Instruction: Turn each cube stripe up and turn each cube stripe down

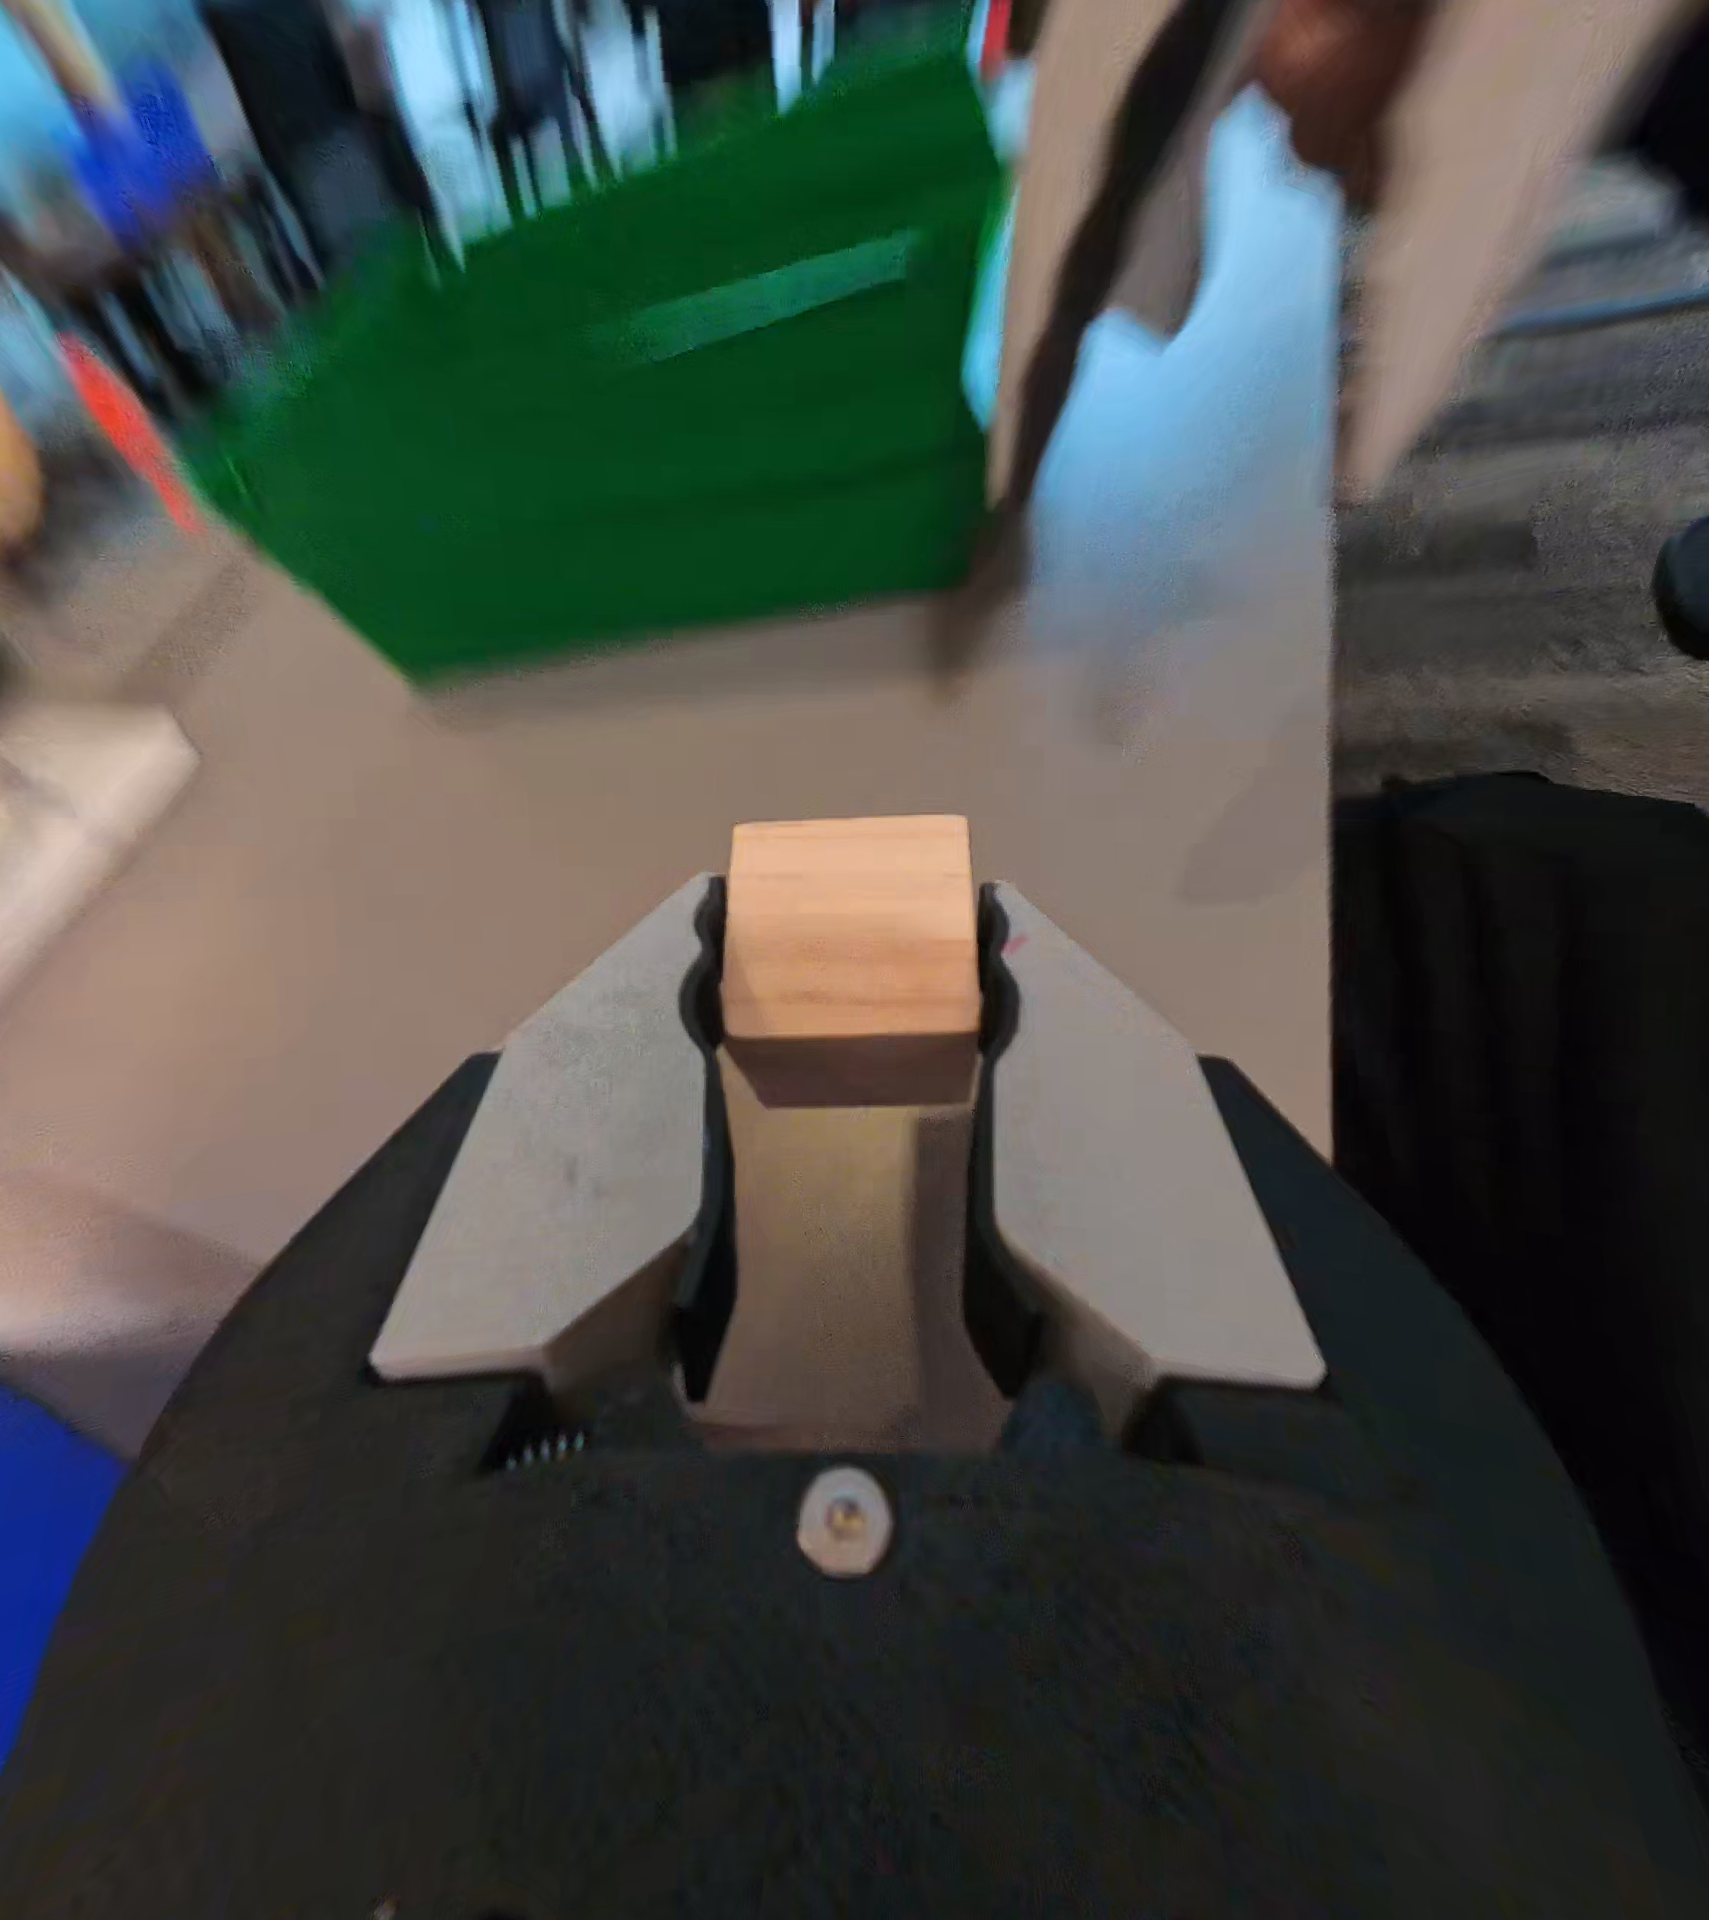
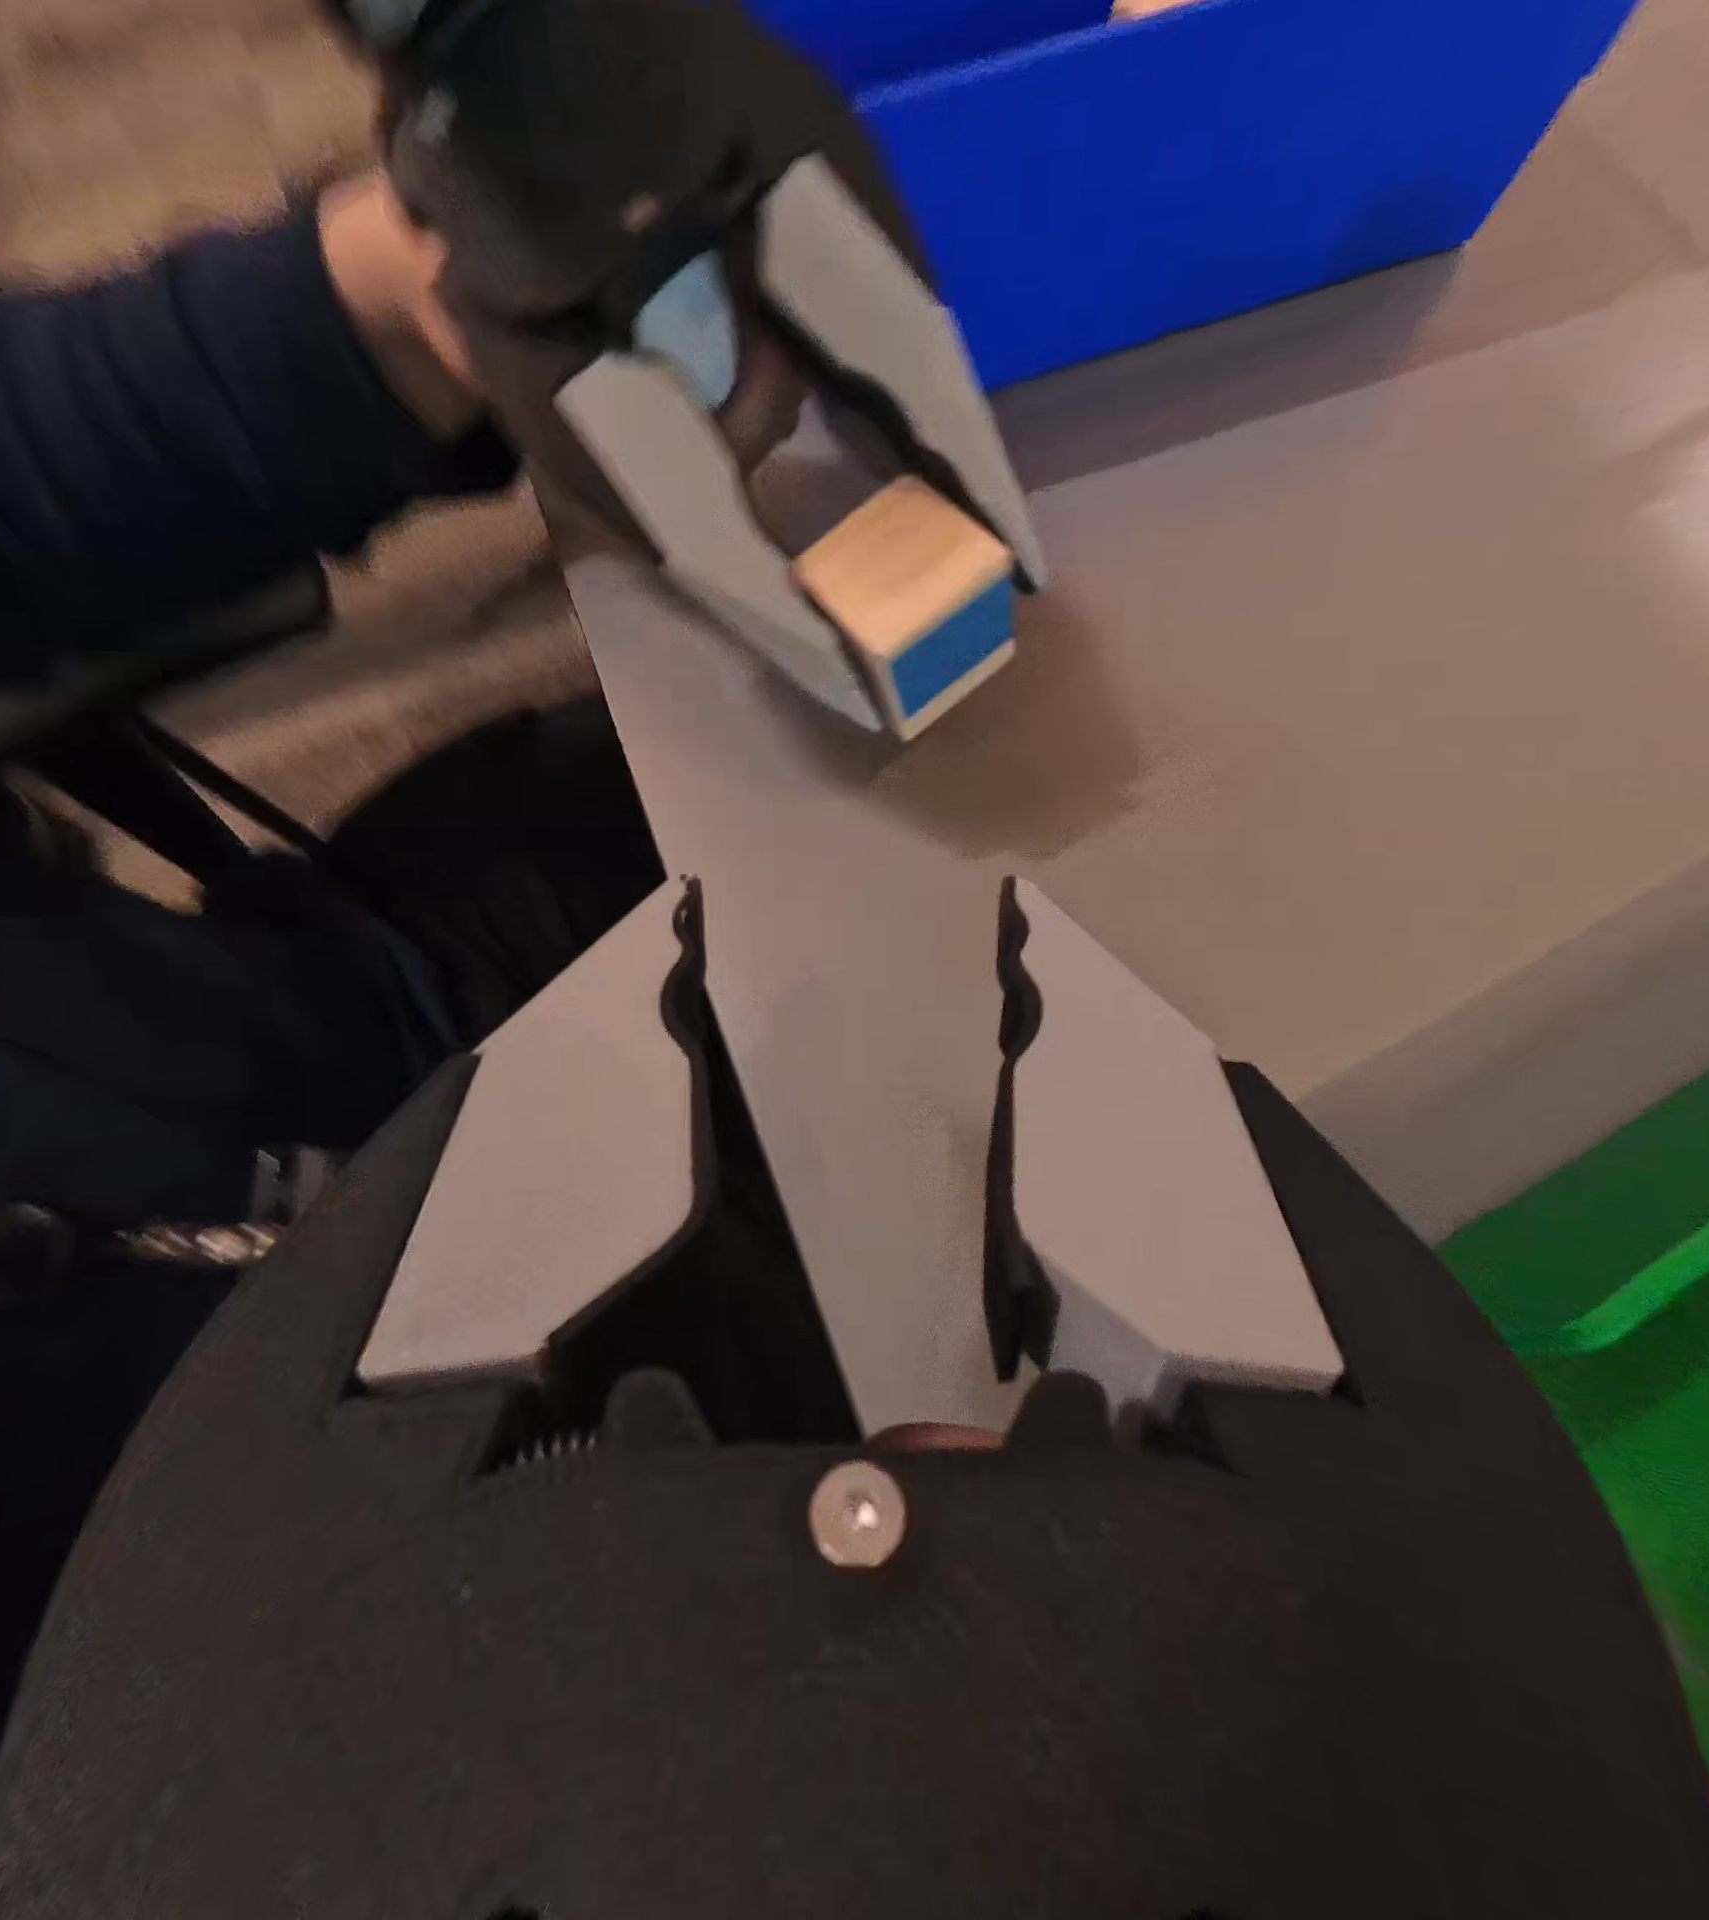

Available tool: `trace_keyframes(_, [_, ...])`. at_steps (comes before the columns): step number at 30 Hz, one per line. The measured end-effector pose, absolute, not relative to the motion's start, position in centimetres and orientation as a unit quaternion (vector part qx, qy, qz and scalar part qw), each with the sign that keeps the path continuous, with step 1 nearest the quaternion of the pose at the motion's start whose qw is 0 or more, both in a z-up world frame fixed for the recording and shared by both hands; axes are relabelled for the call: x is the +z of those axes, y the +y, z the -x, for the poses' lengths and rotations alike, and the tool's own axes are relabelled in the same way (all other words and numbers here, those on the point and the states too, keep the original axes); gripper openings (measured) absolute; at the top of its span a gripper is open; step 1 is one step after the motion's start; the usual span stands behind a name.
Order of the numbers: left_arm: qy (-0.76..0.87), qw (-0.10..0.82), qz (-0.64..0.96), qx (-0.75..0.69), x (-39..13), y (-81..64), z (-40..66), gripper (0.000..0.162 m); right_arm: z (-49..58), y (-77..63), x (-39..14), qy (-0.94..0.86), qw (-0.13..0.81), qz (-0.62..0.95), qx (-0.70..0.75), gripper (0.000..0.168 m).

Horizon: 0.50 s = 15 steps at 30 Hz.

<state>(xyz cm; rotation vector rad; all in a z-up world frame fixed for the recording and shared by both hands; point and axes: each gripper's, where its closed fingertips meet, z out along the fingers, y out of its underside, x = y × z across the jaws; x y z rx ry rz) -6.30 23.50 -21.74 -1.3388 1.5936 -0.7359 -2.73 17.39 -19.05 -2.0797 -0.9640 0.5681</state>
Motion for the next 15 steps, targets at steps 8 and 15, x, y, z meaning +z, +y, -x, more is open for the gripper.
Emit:
trace_keyframes(8, [0.599,0.684,0.333,-0.248,-15.3,19.3,8.7,0.047,7.2,16.4,-15.5,-0.243,0.363,0.783,0.443,0.07])
trace_keyframes(15, [0.6,0.712,0.315,-0.186,-15.9,18.0,7.1,0.046,10.3,18.9,-17.3,-0.248,0.354,0.805,0.407,0.044])
